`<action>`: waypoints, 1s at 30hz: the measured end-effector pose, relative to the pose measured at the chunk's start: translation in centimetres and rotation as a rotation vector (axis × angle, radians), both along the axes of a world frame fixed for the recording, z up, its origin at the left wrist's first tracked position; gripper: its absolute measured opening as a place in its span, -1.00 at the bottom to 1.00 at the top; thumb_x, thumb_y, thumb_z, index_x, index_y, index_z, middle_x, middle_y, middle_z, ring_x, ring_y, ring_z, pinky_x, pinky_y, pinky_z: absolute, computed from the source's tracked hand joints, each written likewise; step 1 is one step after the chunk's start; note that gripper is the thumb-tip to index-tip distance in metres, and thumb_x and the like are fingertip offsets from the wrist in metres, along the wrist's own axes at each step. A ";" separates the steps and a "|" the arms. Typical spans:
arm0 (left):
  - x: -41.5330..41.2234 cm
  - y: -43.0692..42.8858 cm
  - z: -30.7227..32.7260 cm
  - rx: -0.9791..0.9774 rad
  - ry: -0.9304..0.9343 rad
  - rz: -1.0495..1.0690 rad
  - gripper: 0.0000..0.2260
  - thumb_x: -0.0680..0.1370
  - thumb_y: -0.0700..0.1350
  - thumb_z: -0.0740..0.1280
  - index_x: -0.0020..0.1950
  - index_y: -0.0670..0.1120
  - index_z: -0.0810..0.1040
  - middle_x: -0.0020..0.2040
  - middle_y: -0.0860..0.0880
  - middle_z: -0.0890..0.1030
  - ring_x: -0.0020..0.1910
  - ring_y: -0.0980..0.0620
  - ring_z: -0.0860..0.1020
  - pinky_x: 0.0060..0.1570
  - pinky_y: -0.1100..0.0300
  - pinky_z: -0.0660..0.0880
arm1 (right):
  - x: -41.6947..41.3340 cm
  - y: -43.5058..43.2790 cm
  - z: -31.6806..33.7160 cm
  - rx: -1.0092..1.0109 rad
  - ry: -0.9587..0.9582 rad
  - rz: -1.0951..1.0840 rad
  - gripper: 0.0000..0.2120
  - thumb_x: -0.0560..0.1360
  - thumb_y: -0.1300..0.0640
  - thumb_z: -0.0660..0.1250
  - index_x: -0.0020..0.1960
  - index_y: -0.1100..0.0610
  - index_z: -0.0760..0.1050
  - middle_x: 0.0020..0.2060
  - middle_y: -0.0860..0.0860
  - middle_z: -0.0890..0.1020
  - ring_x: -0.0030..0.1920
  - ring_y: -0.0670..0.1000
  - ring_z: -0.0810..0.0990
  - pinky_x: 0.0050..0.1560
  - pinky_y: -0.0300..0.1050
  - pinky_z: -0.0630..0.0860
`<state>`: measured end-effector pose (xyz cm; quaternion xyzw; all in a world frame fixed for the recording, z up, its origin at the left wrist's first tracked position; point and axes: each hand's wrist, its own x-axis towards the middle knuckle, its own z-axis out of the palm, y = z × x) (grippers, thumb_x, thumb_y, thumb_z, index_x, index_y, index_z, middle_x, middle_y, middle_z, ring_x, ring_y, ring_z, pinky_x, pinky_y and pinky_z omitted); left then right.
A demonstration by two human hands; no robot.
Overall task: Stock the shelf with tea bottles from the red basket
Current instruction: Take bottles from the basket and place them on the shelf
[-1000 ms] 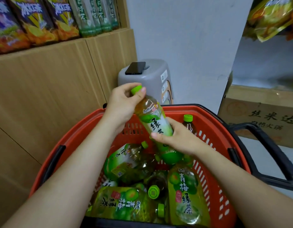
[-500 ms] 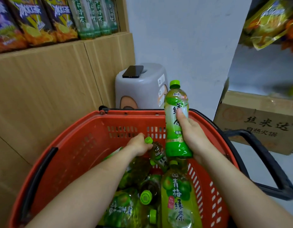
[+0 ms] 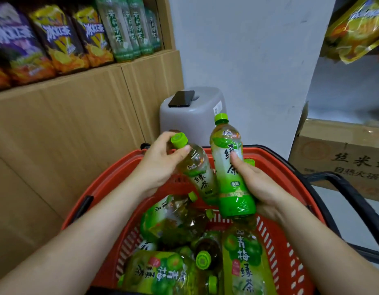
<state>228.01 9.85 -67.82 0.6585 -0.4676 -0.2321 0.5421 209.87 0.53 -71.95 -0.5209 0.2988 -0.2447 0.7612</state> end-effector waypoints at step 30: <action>9.6 32.7 14.3 -0.173 -0.269 0.470 -0.02 0.26 0.11 0.54 0.50 0.31 0.00 0.21 0.34 0.55 0.19 0.26 0.55 0.24 0.07 0.49 | 19.3 24.5 14.7 -0.463 -0.369 0.414 -0.40 0.33 -0.05 0.42 0.35 -0.11 0.38 -0.05 -0.05 0.71 -0.15 -0.01 0.70 -0.26 -0.11 0.58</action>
